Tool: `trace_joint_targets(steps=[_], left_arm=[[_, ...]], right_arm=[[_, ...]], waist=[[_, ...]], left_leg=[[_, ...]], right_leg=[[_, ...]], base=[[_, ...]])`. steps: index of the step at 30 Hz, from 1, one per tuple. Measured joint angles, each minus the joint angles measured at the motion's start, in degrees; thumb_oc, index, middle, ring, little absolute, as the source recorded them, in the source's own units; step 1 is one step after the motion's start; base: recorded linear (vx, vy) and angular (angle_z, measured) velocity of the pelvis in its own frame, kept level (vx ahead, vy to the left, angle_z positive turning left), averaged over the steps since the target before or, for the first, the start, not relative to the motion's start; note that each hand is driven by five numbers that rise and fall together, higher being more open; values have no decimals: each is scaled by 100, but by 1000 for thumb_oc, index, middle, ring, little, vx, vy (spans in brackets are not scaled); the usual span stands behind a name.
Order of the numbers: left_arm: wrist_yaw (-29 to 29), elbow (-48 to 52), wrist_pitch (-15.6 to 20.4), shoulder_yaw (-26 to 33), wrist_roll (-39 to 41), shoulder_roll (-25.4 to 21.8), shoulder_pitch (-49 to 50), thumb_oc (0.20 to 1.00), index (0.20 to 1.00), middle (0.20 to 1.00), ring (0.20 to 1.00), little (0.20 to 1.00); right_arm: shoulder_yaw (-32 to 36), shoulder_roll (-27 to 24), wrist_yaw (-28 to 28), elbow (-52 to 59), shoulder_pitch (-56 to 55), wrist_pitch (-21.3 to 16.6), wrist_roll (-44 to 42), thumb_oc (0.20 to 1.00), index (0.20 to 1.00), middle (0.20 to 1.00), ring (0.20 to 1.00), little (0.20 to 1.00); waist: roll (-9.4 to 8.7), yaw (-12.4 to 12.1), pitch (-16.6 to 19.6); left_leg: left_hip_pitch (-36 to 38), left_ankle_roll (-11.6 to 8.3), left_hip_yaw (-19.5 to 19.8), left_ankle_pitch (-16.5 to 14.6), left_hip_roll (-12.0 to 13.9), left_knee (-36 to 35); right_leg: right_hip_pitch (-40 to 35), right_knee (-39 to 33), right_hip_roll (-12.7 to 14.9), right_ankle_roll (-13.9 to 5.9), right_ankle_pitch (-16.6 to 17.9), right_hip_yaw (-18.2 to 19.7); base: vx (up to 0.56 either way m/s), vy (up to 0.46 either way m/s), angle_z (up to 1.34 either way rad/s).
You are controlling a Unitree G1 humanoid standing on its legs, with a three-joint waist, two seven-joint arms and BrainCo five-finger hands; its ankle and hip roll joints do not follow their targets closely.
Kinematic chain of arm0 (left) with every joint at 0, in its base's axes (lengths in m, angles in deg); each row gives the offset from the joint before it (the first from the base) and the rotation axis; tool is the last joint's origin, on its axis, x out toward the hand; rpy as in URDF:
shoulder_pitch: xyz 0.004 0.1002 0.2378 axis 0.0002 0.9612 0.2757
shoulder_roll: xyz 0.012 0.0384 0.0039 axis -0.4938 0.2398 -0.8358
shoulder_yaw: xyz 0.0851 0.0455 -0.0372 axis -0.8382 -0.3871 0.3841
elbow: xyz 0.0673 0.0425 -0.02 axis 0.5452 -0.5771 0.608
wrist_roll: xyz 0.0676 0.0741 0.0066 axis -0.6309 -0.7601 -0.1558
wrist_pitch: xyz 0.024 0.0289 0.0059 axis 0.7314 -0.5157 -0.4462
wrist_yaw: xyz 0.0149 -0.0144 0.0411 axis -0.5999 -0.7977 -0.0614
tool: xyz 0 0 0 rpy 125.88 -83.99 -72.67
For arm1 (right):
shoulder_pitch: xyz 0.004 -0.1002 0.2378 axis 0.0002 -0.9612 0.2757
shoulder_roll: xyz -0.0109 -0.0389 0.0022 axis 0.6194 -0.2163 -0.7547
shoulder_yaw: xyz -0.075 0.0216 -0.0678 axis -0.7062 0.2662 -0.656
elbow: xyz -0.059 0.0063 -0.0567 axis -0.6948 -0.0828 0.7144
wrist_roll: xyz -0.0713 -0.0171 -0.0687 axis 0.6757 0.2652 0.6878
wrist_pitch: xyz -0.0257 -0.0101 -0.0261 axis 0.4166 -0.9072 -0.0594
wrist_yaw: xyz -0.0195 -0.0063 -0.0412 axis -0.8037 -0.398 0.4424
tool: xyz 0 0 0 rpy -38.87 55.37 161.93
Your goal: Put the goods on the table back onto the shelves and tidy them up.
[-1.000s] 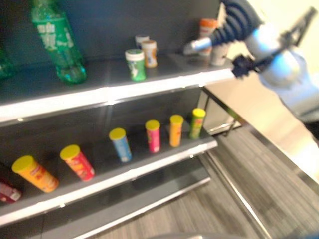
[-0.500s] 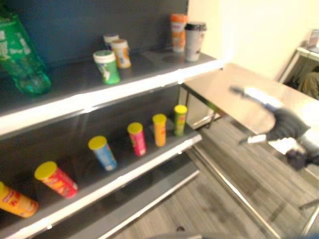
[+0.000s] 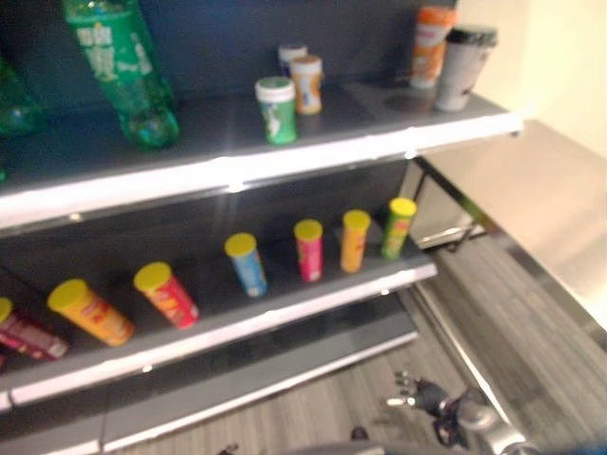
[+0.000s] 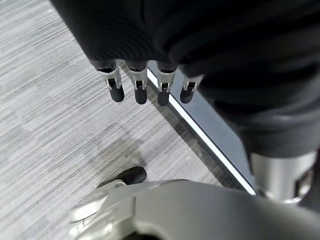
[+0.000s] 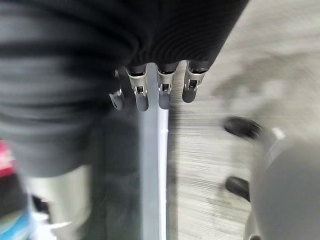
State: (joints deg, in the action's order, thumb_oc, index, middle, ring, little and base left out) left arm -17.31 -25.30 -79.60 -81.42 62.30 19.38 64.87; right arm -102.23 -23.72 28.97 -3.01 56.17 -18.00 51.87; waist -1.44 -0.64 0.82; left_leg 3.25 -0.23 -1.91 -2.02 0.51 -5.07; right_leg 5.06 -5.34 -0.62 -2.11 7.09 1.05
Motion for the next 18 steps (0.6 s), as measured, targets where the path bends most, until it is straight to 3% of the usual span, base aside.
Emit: trace_joint_targets(steps=[1, 3, 8, 9, 10, 11, 15, 18], left_arm=[[4, -52, 2, -1, 90, 0, -25, 1000, 1000, 1000, 1000, 1000], [44, -381, 21, 405, 395, 21, -199, 1000, 1000, 1000, 1000, 1000], [267, -99, -62, 956, 994, -448, -514, 1000, 1000, 1000, 1000, 1000], [258, 210, -58, 1040, 1067, -577, -488, 1000, 1000, 1000, 1000, 1000], [362, 1119, -83, 1062, 1098, -754, -215, 1000, 1000, 1000, 1000, 1000], [436, 2172, 128, 1124, 1100, -938, 97, 1000, 1000, 1000, 1000, 1000], [454, 4734, 190, 1673, 1032, -1078, 888, 1000, 1000, 1000, 1000, 1000], [484, 5370, 116, 2255, 985, -1128, 1075, 1000, 1000, 1000, 1000, 1000]], right_arm=[[184, 113, -29, -90, -55, -20, -188, 1000, 1000, 1000, 1000, 1000], [1452, 582, -182, -1414, 115, -54, -1026, 1000, 1000, 1000, 1000, 1000], [2292, 279, -640, -1970, 70, -43, -1182, 1000, 1000, 1000, 1000, 1000], [2470, 238, -657, -1970, 32, -45, -1184, 1000, 1000, 1000, 1000, 1000], [2665, 178, -737, -1940, -35, -62, -1320, 1000, 1000, 1000, 1000, 1000], [2782, 136, -787, -1940, -143, -122, -1459, 1000, 1000, 1000, 1000, 1000], [3163, 169, -866, -1946, -259, -156, -1623, 1000, 1000, 1000, 1000, 1000], [3171, 165, -857, -1946, -290, -133, -1532, 1000, 1000, 1000, 1000, 1000]], waist=[[18, -13, -29], [-54, -15, -121], [-117, -20, -129], [-117, -15, -135], [-98, -32, -148], [-76, -53, -154], [74, -179, -158], [185, -353, -160]], left_leg=[[2, -9, 17, 6, 3, 0], [87, -20, 112, -8, 17, -3], [106, -20, 286, -3, 36, -37], [101, -19, 303, -5, 38, -36], [106, -23, 365, 1, 45, -37], [119, -31, 434, 6, 43, -37], [191, -43, 510, 5, 46, -38], [195, -56, 615, 0, 50, -39]], right_leg=[[-27, 15, 2, 4, -3, -24], [-142, 21, 2, 41, -51, -96], [-224, 22, 9, 79, -109, -257], [-226, 22, 6, 91, -114, -284], [-257, 22, 3, 118, -95, -330], [-292, 22, 5, 133, -105, -379], [-402, -4, 11, 144, -142, -468], [-442, -9, 16, 132, -177, -539]], base=[[22, -35, 18], [60, -48, 19], [48, -31, 17], [8, -33, 15], [5, -31, 22], [4, -25, 24], [13, -38, 13], [7, -36, 15]])
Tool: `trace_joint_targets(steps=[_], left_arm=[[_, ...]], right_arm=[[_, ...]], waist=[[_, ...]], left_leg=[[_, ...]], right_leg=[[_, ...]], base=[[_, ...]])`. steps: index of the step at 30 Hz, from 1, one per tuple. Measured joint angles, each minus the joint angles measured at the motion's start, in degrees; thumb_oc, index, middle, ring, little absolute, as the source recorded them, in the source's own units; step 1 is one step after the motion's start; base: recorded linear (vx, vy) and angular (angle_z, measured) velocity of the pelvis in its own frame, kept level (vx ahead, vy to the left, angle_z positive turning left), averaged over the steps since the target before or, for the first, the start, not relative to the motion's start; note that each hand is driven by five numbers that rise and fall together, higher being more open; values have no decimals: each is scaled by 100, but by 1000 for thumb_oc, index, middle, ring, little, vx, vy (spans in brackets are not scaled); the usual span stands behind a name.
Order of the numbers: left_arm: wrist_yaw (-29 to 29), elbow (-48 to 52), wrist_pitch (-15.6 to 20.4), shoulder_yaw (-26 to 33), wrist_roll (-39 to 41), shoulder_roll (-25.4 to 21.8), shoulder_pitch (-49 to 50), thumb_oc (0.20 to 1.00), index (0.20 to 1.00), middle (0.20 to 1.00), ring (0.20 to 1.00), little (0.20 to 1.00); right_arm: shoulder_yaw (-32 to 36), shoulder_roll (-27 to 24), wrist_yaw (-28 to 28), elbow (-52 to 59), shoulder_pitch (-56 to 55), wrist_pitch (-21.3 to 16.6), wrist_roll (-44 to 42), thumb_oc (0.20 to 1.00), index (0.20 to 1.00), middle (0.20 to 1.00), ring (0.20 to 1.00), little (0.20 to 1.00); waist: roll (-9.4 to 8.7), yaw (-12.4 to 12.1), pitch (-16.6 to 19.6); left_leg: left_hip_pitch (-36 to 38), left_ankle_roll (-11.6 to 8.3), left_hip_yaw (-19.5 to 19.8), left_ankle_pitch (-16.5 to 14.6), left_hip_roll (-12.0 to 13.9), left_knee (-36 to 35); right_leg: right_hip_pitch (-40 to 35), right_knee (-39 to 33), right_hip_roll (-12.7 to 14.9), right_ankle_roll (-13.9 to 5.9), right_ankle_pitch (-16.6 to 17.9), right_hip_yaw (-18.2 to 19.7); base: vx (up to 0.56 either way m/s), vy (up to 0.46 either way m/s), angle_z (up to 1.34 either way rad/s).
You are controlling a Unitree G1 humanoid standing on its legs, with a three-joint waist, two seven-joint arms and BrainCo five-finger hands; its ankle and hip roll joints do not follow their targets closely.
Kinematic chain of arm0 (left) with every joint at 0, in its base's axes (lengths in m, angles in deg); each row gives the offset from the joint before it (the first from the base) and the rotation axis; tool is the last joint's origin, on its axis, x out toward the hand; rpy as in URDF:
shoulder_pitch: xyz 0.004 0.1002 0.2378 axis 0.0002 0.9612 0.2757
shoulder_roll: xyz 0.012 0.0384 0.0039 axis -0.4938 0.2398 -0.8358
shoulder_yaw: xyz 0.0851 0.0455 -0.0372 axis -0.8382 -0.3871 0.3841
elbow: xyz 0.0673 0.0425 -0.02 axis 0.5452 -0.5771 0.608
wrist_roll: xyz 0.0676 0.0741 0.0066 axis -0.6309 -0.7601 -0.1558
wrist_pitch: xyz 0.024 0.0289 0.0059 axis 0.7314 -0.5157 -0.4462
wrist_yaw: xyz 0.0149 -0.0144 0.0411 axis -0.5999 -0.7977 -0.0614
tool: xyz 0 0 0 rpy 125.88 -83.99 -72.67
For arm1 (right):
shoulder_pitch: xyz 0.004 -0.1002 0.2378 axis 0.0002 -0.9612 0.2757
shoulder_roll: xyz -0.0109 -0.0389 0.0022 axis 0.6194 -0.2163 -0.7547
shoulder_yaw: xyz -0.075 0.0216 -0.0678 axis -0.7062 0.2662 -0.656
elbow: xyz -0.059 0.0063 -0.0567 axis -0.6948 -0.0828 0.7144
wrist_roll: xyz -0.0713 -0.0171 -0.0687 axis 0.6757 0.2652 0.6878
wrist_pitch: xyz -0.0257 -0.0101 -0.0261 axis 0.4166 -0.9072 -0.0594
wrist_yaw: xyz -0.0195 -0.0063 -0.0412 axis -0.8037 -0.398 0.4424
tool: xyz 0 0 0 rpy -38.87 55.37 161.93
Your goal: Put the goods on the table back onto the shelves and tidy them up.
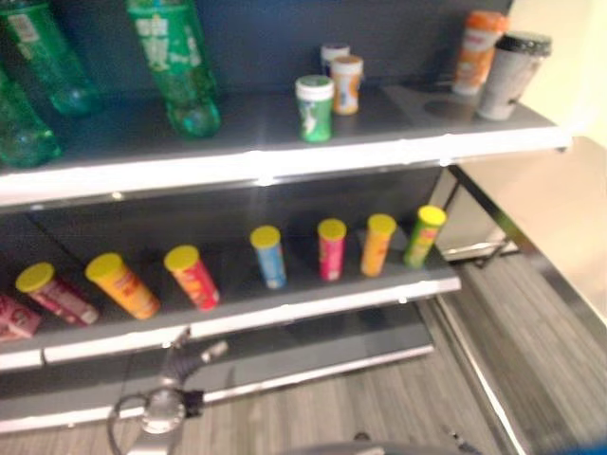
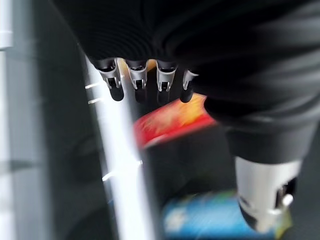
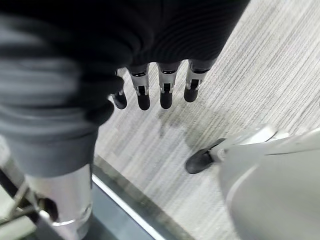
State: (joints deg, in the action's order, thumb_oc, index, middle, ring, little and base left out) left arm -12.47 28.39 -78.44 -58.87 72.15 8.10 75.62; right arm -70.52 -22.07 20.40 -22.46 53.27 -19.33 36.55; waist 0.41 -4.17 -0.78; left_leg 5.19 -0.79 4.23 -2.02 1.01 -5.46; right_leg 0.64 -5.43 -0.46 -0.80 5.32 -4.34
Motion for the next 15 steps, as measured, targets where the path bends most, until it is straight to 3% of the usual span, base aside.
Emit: trace_joint_targets(steps=[2, 3, 5, 9, 15], left_arm=[[16, 655, -12, 433, 0, -41, 317, 1000, 1000, 1000, 1000, 1000], [14, 710, -49, 524, 0, -93, 363, 1000, 1000, 1000, 1000, 1000], [18, 807, -102, 773, 4, -160, 538, 1000, 1000, 1000, 1000, 1000], [3, 1140, -166, 868, 6, -117, 999, 1000, 1000, 1000, 1000, 1000], [-146, 2601, -145, 869, 203, 28, 1335, 1000, 1000, 1000, 1000, 1000]], right_arm=[[-1, -13, 26, -11, -24, 0, 210, 1000, 1000, 1000, 1000, 1000], [-3, -42, 30, -22, -25, 29, 310, 1000, 1000, 1000, 1000, 1000], [-30, -92, 82, -27, -33, 119, 505, 1000, 1000, 1000, 1000, 1000], [-47, -94, 144, -19, -63, 124, 657, 1000, 1000, 1000, 1000, 1000], [-44, -99, 155, -72, -174, 138, 745, 1000, 1000, 1000, 1000, 1000]], waist=[[-18, -23, 1], [57, -117, -21], [36, -150, 7], [44, -184, 8], [27, -347, -8]], left_leg=[[-7, -20, 28, -10, 8, 1], [-20, -22, 77, 6, 10, 0], [-23, -44, 140, 2, 6, 1], [-25, -42, 147, 3, 7, 1], [-54, -32, 209, 13, 10, 1]], right_leg=[[-3, 0, -7, -3, -9, -32], [-10, 0, -3, -3, -12, -72], [-30, 1, 5, -39, -52, -126], [-27, 0, 3, -50, -69, -127], [-26, 4, 5, -27, -65, -184]], base=[[-6, -20, 10], [9, -27, 19], [22, -16, 15], [4, -2, 1], [1, -24, 6]])
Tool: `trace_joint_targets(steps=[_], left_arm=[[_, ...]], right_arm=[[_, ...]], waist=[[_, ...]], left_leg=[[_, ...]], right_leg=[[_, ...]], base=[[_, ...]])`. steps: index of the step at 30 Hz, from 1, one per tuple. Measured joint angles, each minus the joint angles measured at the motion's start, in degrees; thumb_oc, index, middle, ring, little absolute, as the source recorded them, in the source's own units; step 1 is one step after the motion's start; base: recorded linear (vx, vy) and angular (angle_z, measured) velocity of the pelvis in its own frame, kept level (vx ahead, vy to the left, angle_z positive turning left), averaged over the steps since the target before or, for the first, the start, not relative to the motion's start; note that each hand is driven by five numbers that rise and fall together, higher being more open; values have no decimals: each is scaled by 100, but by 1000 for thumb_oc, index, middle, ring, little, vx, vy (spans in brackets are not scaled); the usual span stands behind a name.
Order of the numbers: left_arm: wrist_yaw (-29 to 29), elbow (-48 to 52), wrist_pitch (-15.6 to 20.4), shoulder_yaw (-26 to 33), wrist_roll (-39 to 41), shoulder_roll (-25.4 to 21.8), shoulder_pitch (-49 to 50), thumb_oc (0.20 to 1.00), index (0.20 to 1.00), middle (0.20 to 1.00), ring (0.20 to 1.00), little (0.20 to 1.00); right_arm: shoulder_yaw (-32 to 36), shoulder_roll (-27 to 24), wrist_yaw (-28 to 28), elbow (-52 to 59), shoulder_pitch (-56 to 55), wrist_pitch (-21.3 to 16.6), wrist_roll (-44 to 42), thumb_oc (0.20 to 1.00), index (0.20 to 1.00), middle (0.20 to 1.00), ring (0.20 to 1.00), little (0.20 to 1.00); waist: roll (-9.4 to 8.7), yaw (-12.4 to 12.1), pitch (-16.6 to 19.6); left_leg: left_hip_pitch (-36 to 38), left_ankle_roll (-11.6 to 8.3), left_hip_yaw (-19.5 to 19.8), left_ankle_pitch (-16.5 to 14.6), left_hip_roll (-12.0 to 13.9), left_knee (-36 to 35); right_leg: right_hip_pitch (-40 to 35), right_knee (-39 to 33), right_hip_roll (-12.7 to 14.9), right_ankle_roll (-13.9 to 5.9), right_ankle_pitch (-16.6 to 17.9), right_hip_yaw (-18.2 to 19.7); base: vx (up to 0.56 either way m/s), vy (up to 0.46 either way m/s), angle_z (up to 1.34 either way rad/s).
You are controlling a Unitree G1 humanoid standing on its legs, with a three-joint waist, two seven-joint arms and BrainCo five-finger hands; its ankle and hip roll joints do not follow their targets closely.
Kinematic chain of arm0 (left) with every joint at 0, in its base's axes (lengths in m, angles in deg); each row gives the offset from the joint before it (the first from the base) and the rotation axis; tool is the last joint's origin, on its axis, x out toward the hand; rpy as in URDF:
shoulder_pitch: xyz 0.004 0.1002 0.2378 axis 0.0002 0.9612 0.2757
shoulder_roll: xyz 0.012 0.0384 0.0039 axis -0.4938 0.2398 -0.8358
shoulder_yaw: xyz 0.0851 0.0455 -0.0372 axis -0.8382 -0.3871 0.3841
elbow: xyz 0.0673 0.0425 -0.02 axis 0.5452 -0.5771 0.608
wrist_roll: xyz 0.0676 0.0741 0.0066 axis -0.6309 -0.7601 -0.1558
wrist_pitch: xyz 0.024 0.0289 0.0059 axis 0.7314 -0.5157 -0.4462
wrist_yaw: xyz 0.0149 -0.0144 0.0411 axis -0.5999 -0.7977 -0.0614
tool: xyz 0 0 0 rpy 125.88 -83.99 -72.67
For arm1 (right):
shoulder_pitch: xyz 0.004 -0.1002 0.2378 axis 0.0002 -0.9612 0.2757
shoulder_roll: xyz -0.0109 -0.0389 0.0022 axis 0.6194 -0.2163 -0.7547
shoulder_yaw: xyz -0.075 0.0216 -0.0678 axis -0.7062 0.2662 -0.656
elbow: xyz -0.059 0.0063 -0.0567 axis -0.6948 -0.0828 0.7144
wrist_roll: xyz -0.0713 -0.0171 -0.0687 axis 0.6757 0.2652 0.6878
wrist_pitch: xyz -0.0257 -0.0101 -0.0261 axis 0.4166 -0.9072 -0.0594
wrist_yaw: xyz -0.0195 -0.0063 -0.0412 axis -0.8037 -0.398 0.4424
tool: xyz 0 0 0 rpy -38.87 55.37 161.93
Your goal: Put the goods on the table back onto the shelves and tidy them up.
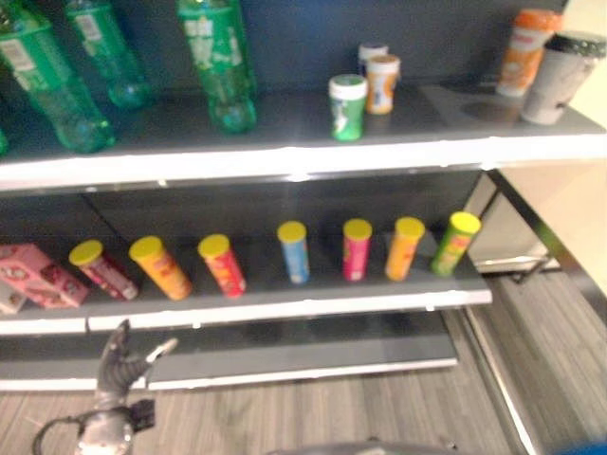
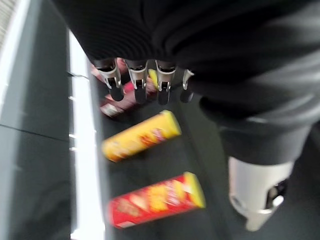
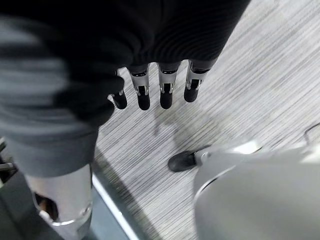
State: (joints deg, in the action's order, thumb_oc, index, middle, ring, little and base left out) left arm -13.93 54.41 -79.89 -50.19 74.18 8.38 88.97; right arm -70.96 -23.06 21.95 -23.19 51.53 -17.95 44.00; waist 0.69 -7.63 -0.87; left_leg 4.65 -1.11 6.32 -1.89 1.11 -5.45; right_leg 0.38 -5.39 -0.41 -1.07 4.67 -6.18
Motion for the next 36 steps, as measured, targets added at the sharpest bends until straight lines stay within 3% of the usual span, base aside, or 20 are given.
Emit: trace_joint_targets(steps=[4, 10, 15, 19, 20, 21, 24, 27, 28, 29, 31, 34, 36], left_arm=[[0, 950, 284, 344, 80, -304, -186, 1000, 1000, 1000, 1000, 1000], [334, 1130, 621, 897, 82, -1164, -1136, 1000, 1000, 1000, 1000, 1000], [525, 1498, 921, 870, 431, -1702, -2426, 1000, 1000, 1000, 1000, 1000], [628, 1536, 1131, 861, 813, -2060, -2706, 1000, 1000, 1000, 1000, 1000], [624, 1432, 1133, 728, 855, -1993, -2688, 1000, 1000, 1000, 1000, 1000], [663, 760, 1386, 222, 874, -1778, -2905, 1000, 1000, 1000, 1000, 1000], [605, -269, 923, -264, 979, -1257, -2887, 1000, 1000, 1000, 1000, 1000], [599, -143, 969, -275, 977, -1202, -2946, 1000, 1000, 1000, 1000, 1000], [655, 344, 599, -403, 1050, -988, -3223, 1000, 1000, 1000, 1000, 1000], [662, 1155, 462, -821, 1051, -1126, -3446, 1000, 1000, 1000, 1000, 1000], [268, 1906, 917, -1678, 980, -1453, -3820, 1000, 1000, 1000, 1000, 1000], [227, 1209, 833, -1678, 1038, -1466, -3993, 1000, 1000, 1000, 1000, 1000], [242, 746, 692, -1619, 1120, -1463, -4035, 1000, 1000, 1000, 1000, 1000]], right_arm=[[-59, -16, 16, -52, -33, 0, 294, 1000, 1000, 1000, 1000, 1000], [-278, -99, 37, -57, 4, -7, 578, 1000, 1000, 1000, 1000, 1000], [-721, -108, 8, -46, 145, -20, 878, 1000, 1000, 1000, 1000, 1000], [-726, -101, -22, -42, 124, -20, 985, 1000, 1000, 1000, 1000, 1000], [-748, -68, -21, -30, 108, -19, 997, 1000, 1000, 1000, 1000, 1000], [-807, -104, -45, 106, 14, -27, 1038, 1000, 1000, 1000, 1000, 1000], [-800, -153, -55, 226, 161, -51, 1229, 1000, 1000, 1000, 1000, 1000], [-820, -40, -107, 258, 115, -51, 1264, 1000, 1000, 1000, 1000, 1000], [-975, -83, -158, 177, 61, -47, 1261, 1000, 1000, 1000, 1000, 1000], [-921, -62, -163, 122, 39, -52, 1258, 1000, 1000, 1000, 1000, 1000], [-941, -40, -184, 54, 201, -40, 1245, 1000, 1000, 1000, 1000, 1000], [-964, -67, -143, 179, 334, -53, 1243, 1000, 1000, 1000, 1000, 1000], [-971, -100, -145, 178, 342, -30, 1246, 1000, 1000, 1000, 1000, 1000]], waist=[[41, -13, 25], [219, -97, 46], [250, 9, 81], [351, 245, 91], [351, 292, 81], [417, 291, 89], [513, 461, 92], [356, 500, 66], [275, 411, 92], [205, 359, 44], [190, 407, 48], [405, 706, 101], [455, 729, 93]], left_leg=[[-45, -9, 152, 36, -2, 2], [-58, -70, 285, 68, -5, 2], [-46, -98, 355, 85, 1, 1], [-32, -78, 336, 100, -6, 1], [-23, -76, 313, 102, -10, 6], [14, -42, 256, 131, -16, 35], [51, -92, 161, 91, -10, -1], [55, -106, 106, 78, 47, 6], [35, -97, 126, 72, 33, 10], [1, -109, 172, 83, 22, 0], [54, -75, 152, 110, 8, 1], [102, -71, 45, 62, -11, 0], [139, -65, -49, 67, 8, 2]], right_leg=[[-8, 3, 13, 2, -8, -142], [-57, -1, 29, -35, -53, -289], [-97, -1, 30, -40, -60, -356], [-108, -1, 40, -12, -41, -350], [-103, 3, 34, -10, -39, -330], [-133, 26, 43, -9, -36, -295], [-120, -1, 30, -34, -54, -171], [-94, 8, -24, -15, -53, -115], [-95, -6, -16, 3, -56, -131], [-88, -5, -2, 5, -56, -195], [-123, 4, 9, -6, -51, -146], [-126, 3, 17, -23, -36, -37], [-131, -4, -1, 47, 19, 30]], base=[[-6, -45, 16], [1, -28, 14], [12, -13, 6], [2, 2, 0], [-11, 16, -7], [0, 12, -17], [-2, 3, -24], [3, 9, -7], [21, 11, 17], [5, 15, 21], [7, 9, -2], [19, 4, -24], [15, 0, -16]])
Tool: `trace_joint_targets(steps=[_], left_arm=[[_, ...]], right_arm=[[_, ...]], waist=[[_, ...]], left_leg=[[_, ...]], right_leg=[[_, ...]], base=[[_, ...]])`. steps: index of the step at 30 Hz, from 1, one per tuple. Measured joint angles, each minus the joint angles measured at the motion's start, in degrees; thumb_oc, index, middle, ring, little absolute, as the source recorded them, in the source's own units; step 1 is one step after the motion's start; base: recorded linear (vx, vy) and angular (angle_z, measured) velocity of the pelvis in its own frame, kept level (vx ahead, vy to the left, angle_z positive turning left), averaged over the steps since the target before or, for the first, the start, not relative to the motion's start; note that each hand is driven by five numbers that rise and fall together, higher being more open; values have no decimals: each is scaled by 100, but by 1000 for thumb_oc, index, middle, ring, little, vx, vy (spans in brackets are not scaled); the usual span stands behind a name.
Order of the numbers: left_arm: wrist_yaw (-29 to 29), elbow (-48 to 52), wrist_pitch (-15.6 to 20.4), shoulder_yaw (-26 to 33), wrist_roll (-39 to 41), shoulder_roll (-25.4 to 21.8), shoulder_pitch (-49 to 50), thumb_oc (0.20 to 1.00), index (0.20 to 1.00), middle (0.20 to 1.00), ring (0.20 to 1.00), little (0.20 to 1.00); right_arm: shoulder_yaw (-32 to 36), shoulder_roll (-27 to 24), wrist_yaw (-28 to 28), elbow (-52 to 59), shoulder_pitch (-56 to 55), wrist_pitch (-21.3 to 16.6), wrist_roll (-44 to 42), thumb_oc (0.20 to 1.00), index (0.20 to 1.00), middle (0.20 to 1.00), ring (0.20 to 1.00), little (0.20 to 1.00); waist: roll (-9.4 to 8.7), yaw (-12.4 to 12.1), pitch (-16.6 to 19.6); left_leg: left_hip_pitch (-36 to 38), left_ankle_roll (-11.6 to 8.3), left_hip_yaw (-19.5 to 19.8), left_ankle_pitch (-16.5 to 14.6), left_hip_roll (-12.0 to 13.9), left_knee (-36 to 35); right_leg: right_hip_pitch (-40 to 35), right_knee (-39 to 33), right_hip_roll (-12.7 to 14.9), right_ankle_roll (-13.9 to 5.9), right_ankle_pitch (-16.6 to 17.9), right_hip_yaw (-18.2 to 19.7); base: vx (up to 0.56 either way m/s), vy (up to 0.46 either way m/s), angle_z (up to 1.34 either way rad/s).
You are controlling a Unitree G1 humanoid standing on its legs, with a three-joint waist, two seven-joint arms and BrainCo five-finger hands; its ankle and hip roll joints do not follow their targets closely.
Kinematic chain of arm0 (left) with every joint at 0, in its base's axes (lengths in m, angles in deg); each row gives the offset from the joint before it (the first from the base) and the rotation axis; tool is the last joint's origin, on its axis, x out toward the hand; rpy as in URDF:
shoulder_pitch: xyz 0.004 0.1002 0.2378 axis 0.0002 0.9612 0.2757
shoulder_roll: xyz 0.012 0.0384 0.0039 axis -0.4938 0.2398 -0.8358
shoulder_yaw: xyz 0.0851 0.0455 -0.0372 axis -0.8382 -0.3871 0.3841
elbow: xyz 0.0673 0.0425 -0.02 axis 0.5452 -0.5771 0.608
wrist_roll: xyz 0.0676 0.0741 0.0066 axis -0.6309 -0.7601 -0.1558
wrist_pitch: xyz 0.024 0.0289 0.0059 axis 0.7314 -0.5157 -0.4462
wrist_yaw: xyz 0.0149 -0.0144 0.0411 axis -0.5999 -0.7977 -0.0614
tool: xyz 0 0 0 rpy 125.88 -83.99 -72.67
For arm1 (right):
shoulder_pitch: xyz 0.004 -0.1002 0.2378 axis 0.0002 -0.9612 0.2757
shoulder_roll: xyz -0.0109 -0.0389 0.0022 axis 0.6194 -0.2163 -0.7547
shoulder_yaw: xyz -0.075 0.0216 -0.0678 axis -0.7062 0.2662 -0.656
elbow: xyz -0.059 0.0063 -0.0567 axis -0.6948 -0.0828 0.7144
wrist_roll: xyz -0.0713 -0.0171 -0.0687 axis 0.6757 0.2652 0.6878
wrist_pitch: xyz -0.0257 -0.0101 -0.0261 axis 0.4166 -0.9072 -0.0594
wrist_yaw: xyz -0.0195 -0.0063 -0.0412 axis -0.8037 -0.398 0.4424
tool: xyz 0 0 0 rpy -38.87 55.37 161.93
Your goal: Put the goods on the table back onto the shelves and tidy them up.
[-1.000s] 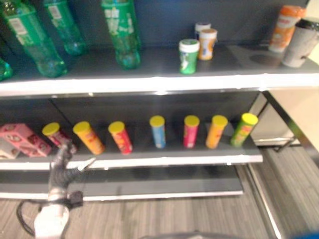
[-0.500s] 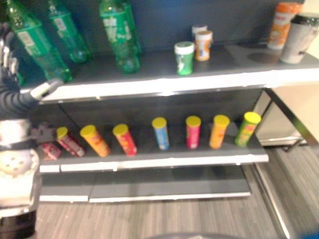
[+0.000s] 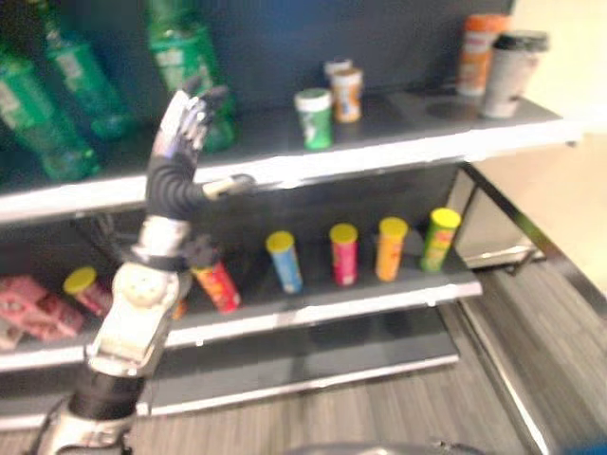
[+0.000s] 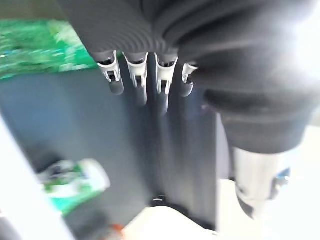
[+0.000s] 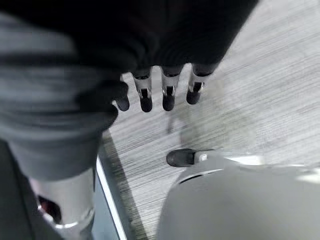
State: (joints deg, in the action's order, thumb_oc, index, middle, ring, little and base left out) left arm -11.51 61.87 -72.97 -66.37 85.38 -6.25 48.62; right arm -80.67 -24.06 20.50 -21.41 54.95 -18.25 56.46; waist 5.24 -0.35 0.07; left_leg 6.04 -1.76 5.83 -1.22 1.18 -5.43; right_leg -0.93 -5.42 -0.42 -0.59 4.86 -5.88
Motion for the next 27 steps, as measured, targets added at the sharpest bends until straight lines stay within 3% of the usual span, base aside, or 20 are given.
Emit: trace_joint_targets(steps=[18, 27], left_arm=[[212, -214, -130, -5, 150, 160, -5, 1000, 1000, 1000, 1000, 1000], [206, -1015, -235, -258, 582, 158, -282, 1000, 1000, 1000, 1000, 1000]], right_arm=[[-213, 31, -20, 0, -7, 6, 71, 1000, 1000, 1000, 1000, 1000], [-229, 25, -23, -1, -28, 25, 140, 1000, 1000, 1000, 1000, 1000]], waist=[[-46, 10, 4], [-3, 16, 90]], left_leg=[[16, 7, -41, 10, 10, 0], [25, 7, -55, 12, 8, 0]], right_leg=[[0, -1, -16, 13, 20, 46], [-2, -1, -16, 13, 26, 65]], base=[[1, 0, -1], [0, 0, 0]])
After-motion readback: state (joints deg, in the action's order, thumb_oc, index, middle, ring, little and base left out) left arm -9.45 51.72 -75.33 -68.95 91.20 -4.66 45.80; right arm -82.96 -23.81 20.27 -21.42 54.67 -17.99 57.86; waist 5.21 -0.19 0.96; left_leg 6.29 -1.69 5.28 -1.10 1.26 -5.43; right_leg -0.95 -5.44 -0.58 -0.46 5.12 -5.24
